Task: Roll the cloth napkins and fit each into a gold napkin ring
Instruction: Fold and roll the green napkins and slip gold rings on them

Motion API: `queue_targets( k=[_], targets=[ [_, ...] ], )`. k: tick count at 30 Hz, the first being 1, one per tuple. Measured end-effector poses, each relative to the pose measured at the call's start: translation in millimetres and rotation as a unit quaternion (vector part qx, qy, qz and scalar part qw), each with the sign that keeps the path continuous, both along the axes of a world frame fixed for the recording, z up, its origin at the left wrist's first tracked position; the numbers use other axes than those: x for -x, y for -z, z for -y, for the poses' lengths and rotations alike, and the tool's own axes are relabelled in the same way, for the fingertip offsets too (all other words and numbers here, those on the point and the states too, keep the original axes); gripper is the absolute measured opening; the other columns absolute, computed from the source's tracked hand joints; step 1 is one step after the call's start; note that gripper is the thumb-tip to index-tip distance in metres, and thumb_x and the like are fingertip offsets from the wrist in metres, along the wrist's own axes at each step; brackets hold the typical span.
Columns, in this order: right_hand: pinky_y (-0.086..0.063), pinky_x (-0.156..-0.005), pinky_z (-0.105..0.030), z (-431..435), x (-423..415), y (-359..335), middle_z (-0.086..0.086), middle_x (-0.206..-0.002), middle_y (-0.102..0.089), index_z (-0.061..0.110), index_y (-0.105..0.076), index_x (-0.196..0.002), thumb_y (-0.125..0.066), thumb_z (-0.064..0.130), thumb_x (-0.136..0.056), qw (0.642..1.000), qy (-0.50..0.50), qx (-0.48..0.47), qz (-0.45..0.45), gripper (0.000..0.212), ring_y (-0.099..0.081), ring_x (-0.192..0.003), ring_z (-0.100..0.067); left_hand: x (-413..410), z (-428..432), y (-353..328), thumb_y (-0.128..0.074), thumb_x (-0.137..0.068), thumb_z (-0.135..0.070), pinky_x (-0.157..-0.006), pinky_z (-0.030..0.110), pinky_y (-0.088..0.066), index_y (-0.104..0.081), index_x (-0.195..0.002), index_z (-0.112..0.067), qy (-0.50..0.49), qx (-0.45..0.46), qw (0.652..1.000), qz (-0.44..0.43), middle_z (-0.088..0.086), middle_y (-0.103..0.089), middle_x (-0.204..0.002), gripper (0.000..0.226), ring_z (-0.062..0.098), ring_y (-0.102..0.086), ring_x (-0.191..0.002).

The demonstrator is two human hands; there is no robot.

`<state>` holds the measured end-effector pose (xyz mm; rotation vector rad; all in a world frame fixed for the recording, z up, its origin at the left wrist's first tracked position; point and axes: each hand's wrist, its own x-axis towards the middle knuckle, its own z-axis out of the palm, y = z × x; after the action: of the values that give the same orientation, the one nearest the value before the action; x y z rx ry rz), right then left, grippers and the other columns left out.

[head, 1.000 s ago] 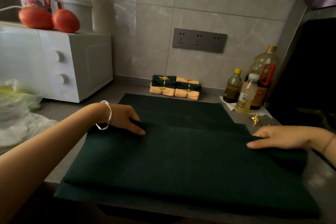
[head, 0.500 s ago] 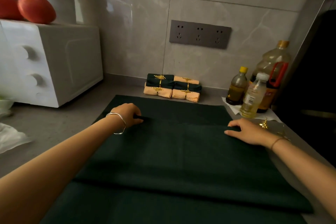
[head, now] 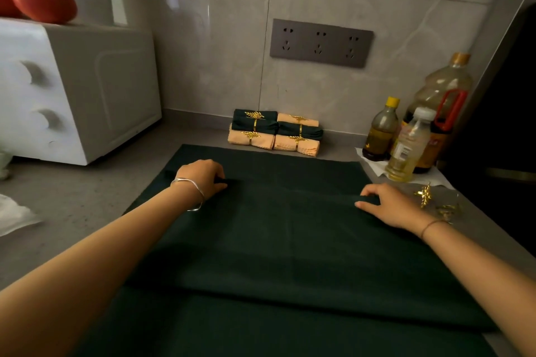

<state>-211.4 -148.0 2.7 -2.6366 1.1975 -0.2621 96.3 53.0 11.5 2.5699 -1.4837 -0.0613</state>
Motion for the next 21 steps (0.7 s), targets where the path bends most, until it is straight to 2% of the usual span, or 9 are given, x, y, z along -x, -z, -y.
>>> queue_targets(
  k=[3,6,8,10,12,14,17,21],
  targets=[
    [-0.047,-0.080,-0.029,-6.2,1.3,4.6,0.006,-0.096,-0.057,0.024,-0.057,-0.094,-0.064,0.031,-0.086,0.999,0.019,0.027,0.020,0.012,-0.057,-0.099,-0.015,5.3,-3.5,2.1,-0.055,-0.091,-0.035,-0.095,0.036,-0.043,-0.055,-0.119,-0.020,-0.020,0.008,0.999,0.029,0.004,-0.057,-0.121,0.031,0.021,-0.053,-0.111],
    [-0.046,-0.091,-0.035,-25.5,5.6,4.1,0.000,-0.118,-0.053,0.019,-0.055,-0.112,-0.061,0.032,-0.088,0.991,0.042,0.095,0.091,0.028,-0.053,-0.110,-0.020,22.8,-15.0,0.9,-0.056,-0.090,-0.040,-0.109,0.041,-0.032,-0.038,-0.136,-0.019,-0.027,0.003,0.995,0.097,0.005,-0.041,-0.141,0.053,0.025,-0.036,-0.132],
    [-0.039,-0.096,-0.031,-47.6,3.6,-0.9,-0.002,-0.129,-0.049,0.016,-0.053,-0.122,-0.054,0.031,-0.093,0.982,0.045,0.085,0.163,0.033,-0.048,-0.119,-0.021,47.6,-27.3,-1.6,-0.051,-0.092,-0.041,-0.114,0.042,-0.023,-0.030,-0.142,-0.022,0.005,0.040,0.995,0.087,0.003,-0.031,-0.149,0.058,0.024,-0.026,-0.138],
    [-0.032,-0.102,-0.027,-76.4,-3.3,-5.9,0.000,-0.138,-0.046,0.017,-0.052,-0.127,-0.049,0.028,-0.095,0.982,0.029,0.032,0.184,0.034,-0.042,-0.128,-0.018,79.6,-41.7,-2.0,-0.045,-0.095,-0.041,-0.115,0.039,-0.020,-0.029,-0.143,-0.025,0.065,0.074,0.995,0.026,-0.001,-0.029,-0.151,0.054,0.020,-0.024,-0.140],
    [-0.027,-0.108,-0.028,-111.7,-11.5,-7.9,0.004,-0.145,-0.039,0.021,-0.048,-0.134,-0.046,0.027,-0.097,0.988,-0.001,-0.037,0.150,0.037,-0.034,-0.135,-0.014,111.8,-56.4,1.1,-0.038,-0.098,-0.040,-0.117,0.036,-0.018,-0.026,-0.146,-0.026,0.121,0.063,0.990,-0.035,-0.002,-0.026,-0.153,0.052,0.018,-0.021,-0.141],
    [-0.022,-0.112,-0.027,-140.1,-22.7,-3.0,0.007,-0.150,-0.033,0.022,-0.042,-0.139,-0.041,0.027,-0.099,0.990,-0.038,-0.067,0.116,0.041,-0.030,-0.138,-0.011,133.1,-62.9,11.5,-0.029,-0.100,-0.040,-0.118,0.036,-0.012,-0.017,-0.149,-0.023,0.141,0.013,0.989,-0.038,-0.003,-0.016,-0.156,0.053,0.017,-0.012,-0.144],
    [-0.016,-0.116,-0.028,-171.9,-37.8,11.2,0.003,-0.154,-0.026,0.016,-0.034,-0.145,-0.035,0.024,-0.101,0.993,-0.071,-0.058,0.074,0.044,-0.023,-0.141,-0.011,148.2,-67.6,28.3,-0.019,-0.101,-0.039,-0.118,0.041,-0.002,-0.003,-0.150,-0.020,0.126,-0.062,0.990,-0.009,-0.003,0.000,-0.158,0.055,0.020,0.002,-0.145],
    [-0.004,-0.119,-0.034,-189.6,-52.0,29.4,0.003,-0.158,-0.011,0.017,-0.018,-0.150,-0.024,0.022,-0.103,0.997,-0.071,-0.029,-0.003,0.047,-0.006,-0.145,-0.011,151.8,-66.7,38.9,-0.013,-0.101,-0.041,-0.117,0.047,0.004,0.006,-0.149,-0.020,0.093,-0.093,0.991,-0.021,-0.005,0.011,-0.157,0.056,0.020,0.011,-0.144]
  ],
)
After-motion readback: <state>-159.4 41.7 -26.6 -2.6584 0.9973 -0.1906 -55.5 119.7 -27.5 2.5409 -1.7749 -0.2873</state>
